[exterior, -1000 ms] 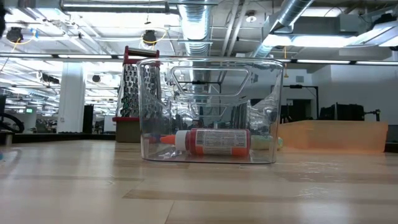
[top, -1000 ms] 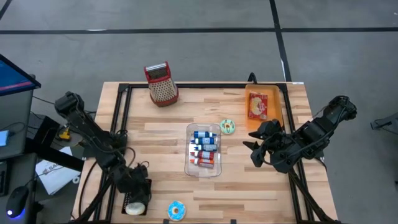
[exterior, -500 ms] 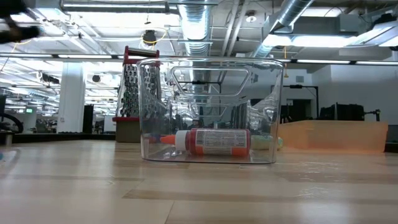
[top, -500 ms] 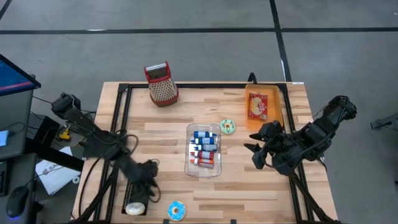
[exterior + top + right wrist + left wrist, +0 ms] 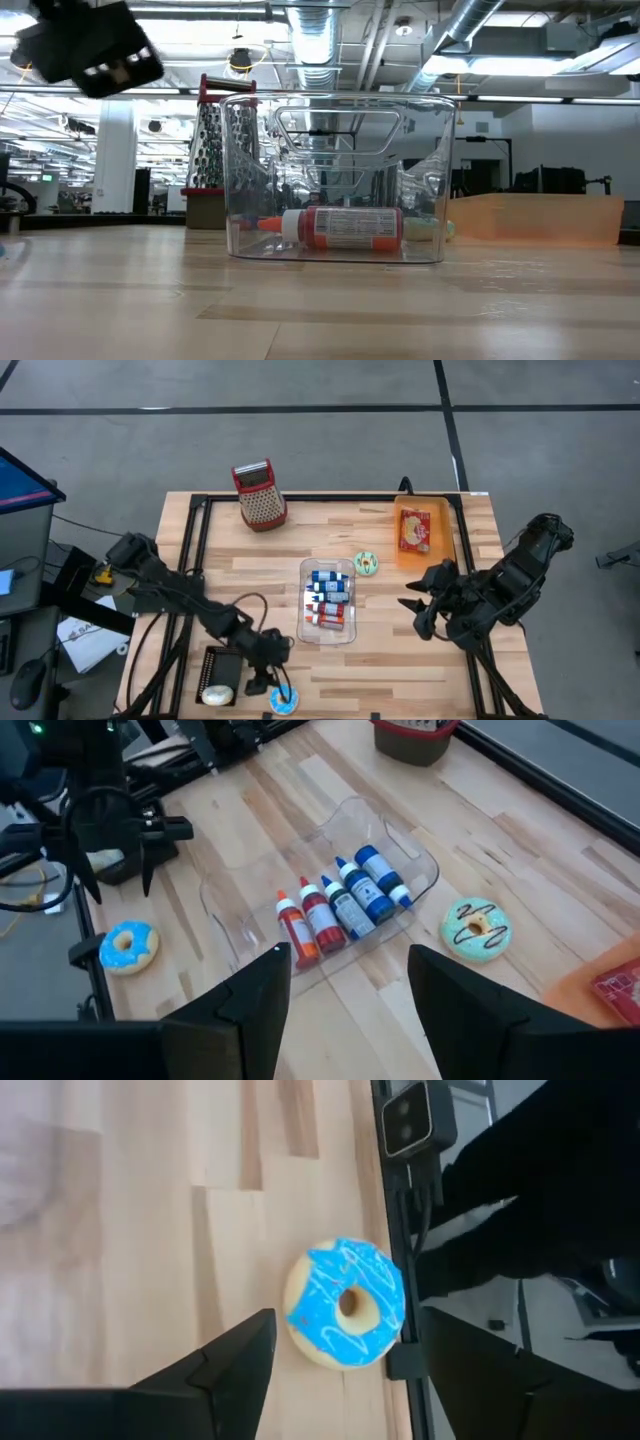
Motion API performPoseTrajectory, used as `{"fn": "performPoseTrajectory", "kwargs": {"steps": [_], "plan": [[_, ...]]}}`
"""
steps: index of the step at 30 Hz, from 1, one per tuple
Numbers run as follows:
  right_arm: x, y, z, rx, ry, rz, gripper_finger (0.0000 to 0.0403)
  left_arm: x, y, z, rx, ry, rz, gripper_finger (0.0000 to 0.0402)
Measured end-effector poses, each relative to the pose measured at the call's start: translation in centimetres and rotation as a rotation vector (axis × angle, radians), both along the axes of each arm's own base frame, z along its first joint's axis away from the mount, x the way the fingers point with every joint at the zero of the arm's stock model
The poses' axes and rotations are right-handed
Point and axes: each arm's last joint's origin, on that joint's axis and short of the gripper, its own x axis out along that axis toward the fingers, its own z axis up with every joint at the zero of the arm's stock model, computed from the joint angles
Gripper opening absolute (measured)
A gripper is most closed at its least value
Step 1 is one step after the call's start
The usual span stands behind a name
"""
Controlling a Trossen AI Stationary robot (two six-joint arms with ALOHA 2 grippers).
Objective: Pick & Place Food Item
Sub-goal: Put the blue donut into the black bin
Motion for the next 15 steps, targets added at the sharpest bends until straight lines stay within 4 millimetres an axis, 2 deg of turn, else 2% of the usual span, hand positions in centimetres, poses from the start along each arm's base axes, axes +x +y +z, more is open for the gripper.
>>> {"fn": "performPoseTrajectory", "kwargs": {"steps": [7, 15], "plan": [[-0.9, 0.7, -0.1, -0.029, 0.025, 0.058, 0.0195, 0.8, -1.2, -2.6, 0.0, 0.056, 0.094, 0.0233], [-1.5, 1.3, -0.1, -0.031, 0.022, 0.093, 0.0195, 0.9, -1.9, -4.0, -0.003, 0.093, 0.124, 0.0228]]}}
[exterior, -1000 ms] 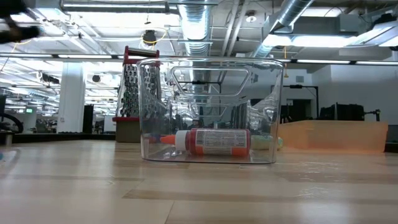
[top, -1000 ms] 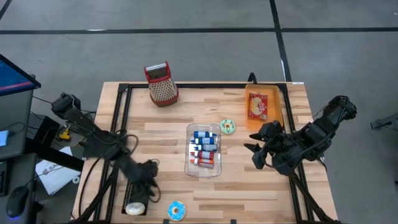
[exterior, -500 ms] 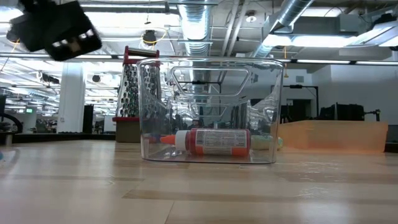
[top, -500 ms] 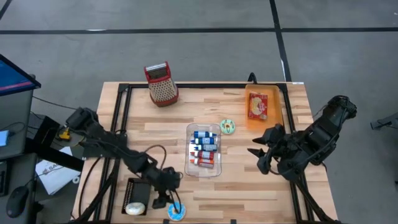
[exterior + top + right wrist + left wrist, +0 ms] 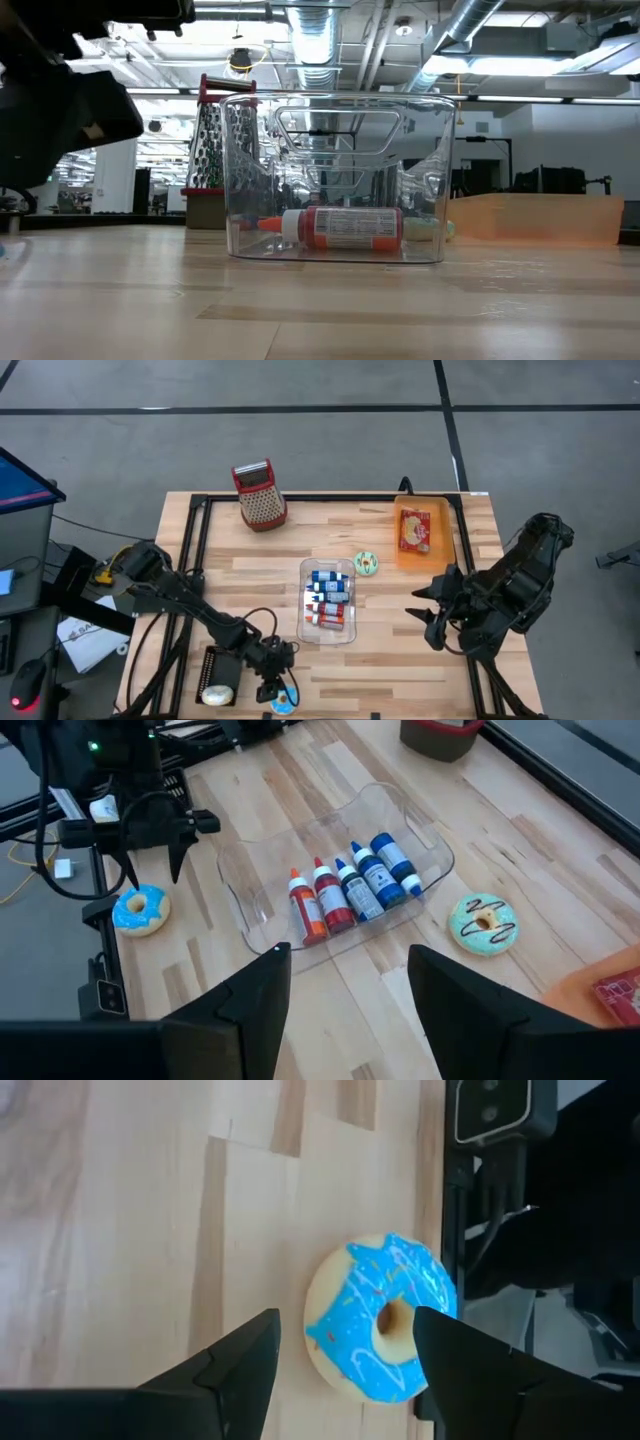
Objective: Pick & Place Food Item
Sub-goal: Put the blue donut into the black bin
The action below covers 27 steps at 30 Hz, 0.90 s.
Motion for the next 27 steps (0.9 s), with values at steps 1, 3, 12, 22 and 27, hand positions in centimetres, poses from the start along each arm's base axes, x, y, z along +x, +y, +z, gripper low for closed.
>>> {"fn": "performPoseTrajectory", "kwargs": {"steps": [1, 3, 12, 22, 27], "plan": [[-0.1, 0.1, 0.0, 0.003, -0.001, 0.002, 0.0195, -0.1, -0.1, 0.0, 0.001, 0.001, -0.003, 0.0228], [-0.2, 0.2, 0.0, 0.004, -0.002, 0.007, 0.0195, -0.2, -0.3, 0.0, 0.0, -0.001, -0.012, 0.0227], [-0.3, 0.3, 0.0, -0.009, -0.015, 0.007, 0.0195, -0.6, -0.7, 0.0, 0.026, -0.013, -0.011, 0.0227], [-0.4, 0.2, 0.0, -0.024, -0.008, 0.005, 0.0195, 0.2, -1.4, -2.6, 0.016, 0.005, -0.025, 0.0227], [-0.4, 0.1, 0.0, -0.026, -0.005, 0.003, 0.0195, 0.1, -1.8, -3.2, 0.013, 0.019, -0.043, 0.0227]]}}
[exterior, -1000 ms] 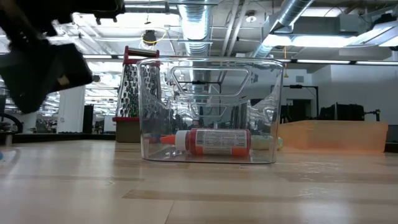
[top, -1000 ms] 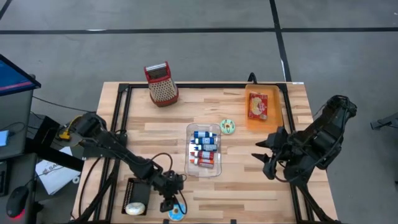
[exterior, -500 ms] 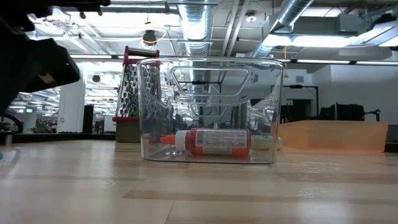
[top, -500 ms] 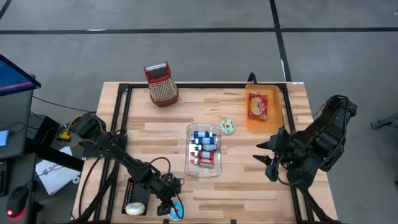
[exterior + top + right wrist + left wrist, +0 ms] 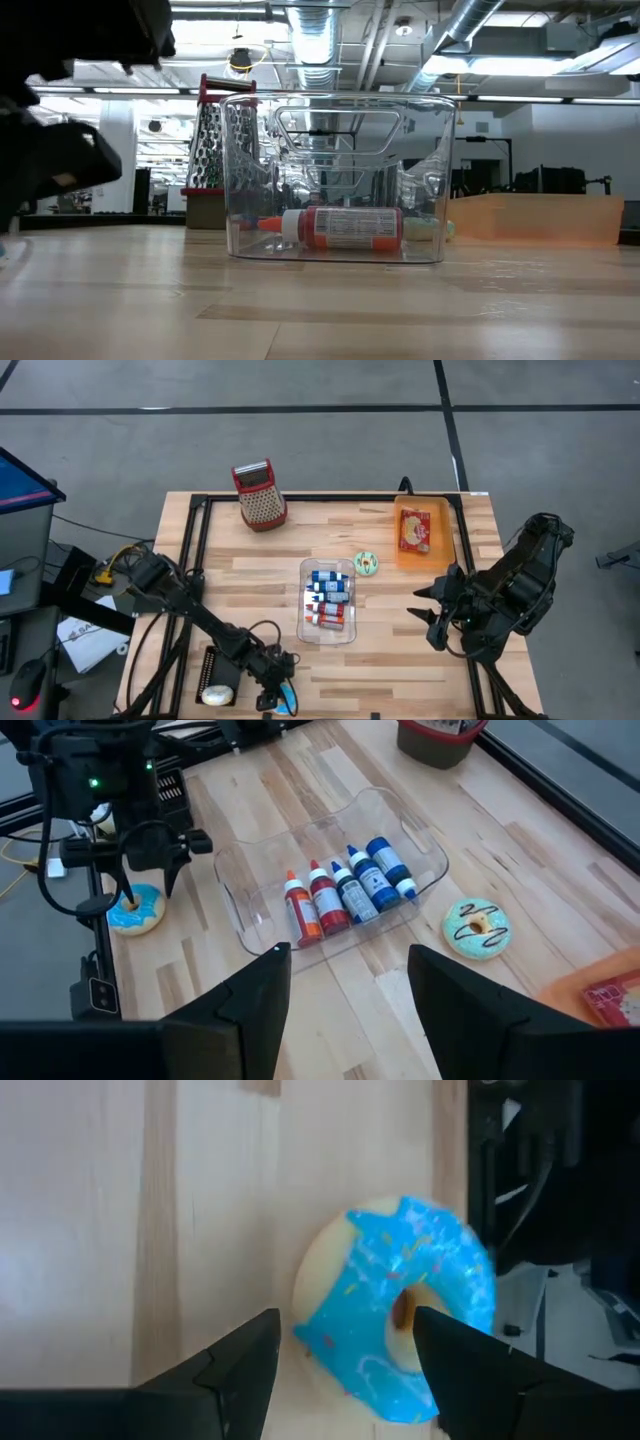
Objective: Pick & Place Food Item
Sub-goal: Put the blue donut into the black bin
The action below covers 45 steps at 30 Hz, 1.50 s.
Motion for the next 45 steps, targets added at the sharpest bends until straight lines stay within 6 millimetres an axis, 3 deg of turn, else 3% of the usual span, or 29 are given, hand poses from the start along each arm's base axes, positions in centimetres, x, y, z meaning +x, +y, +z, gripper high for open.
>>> {"fn": "performPoseTrajectory", "kwargs": {"steps": [8, 18, 24, 31, 36, 40, 45], "plan": [[0.1, -0.2, 0.0, 0.011, 0.0, -0.022, 0.0195, 0.1, -0.3, -0.7, -0.008, 0.005, 0.022, 0.0221], [0.0, -0.2, 0.0, 0.011, 0.002, -0.024, 0.0195, 0.3, 0.1, -0.7, -0.014, 0.029, 0.057, 0.0125], [0.0, -0.2, 0.0, 0.009, 0.003, -0.023, 0.0195, 0.3, 0.6, 0.1, -0.016, 0.017, 0.064, 0.011], [0.0, -0.3, -0.1, -0.004, 0.011, -0.018, 0.0195, 0.6, 3.5, 2.5, 0.044, 0.017, 0.077, 0.0132], [-0.1, -0.3, -0.1, -0.01, 0.015, -0.018, 0.0195, 0.0, 6.3, 4.3, 0.015, 0.129, 0.066, 0.0136], [-0.1, -0.3, -0.1, -0.024, 0.009, -0.022, 0.0195, -1.1, 8.1, 5.8, -0.063, 0.169, 0.059, 0.0136], [-0.1, -0.4, -0.1, -0.037, 0.005, -0.026, 0.0195, -4.1, 9.8, 7.3, -0.144, 0.232, 0.091, 0.0135]]}}
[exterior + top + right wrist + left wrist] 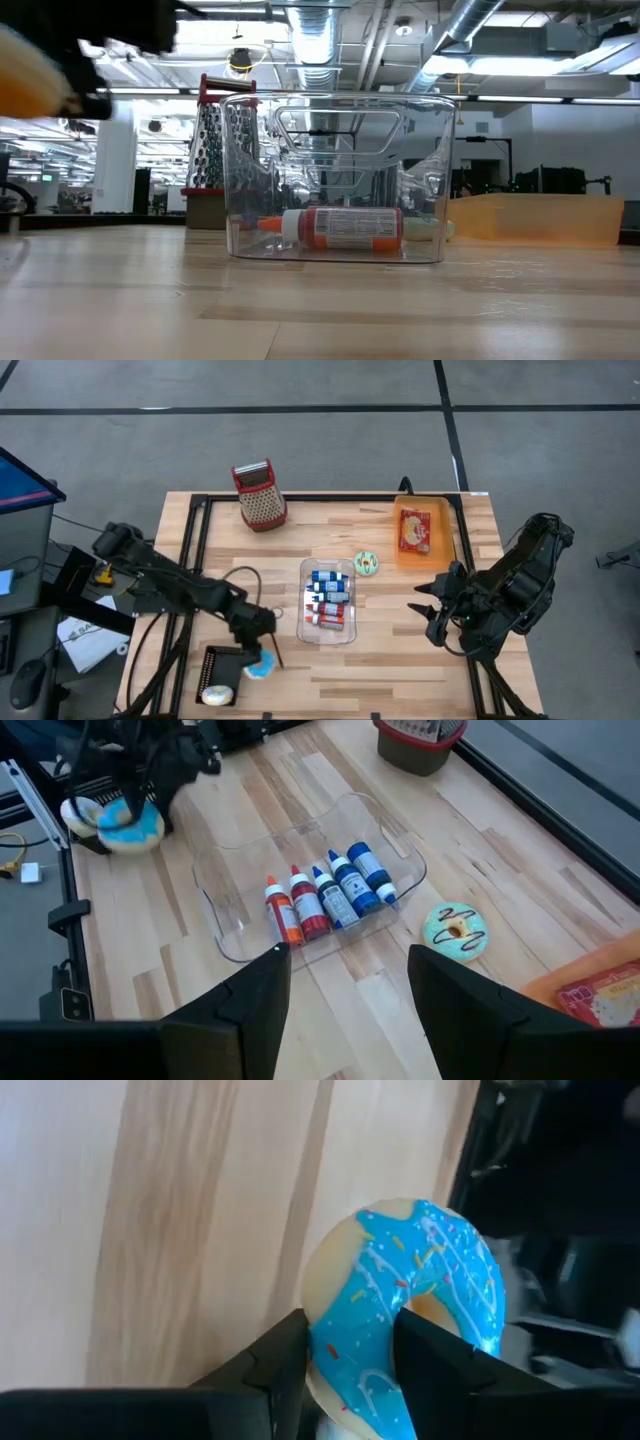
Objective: Pick & Place Food Item
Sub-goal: Put the blue donut into the black bin
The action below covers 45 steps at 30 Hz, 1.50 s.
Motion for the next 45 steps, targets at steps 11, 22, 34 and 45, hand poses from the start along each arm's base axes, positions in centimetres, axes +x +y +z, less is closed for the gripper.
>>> {"fn": "performPoseTrajectory", "kwargs": {"steps": [11, 22, 34, 45], "plan": [[-0.1, -0.2, 0.0, -0.024, -0.013, -0.015, 0.0195, -7.3, -1.3, 1.3, -0.088, 0.144, 0.055, 0.0135], [-0.1, -0.6, 0.2, -0.023, -0.038, -0.039, 0.0195, -9.7, -3.4, -0.8, -0.112, 0.235, 0.212, 0.0135], [-0.6, -1.1, 0.7, 0.011, -0.058, -0.055, 0.0195, -10.1, -3.1, -2.4, -0.111, 0.238, 0.244, 0.0135], [-0.6, -1.1, 0.6, 0.005, -0.052, -0.054, 0.0195, -10.4, -3.4, -2.4, -0.124, 0.256, 0.22, 0.0135]]}}
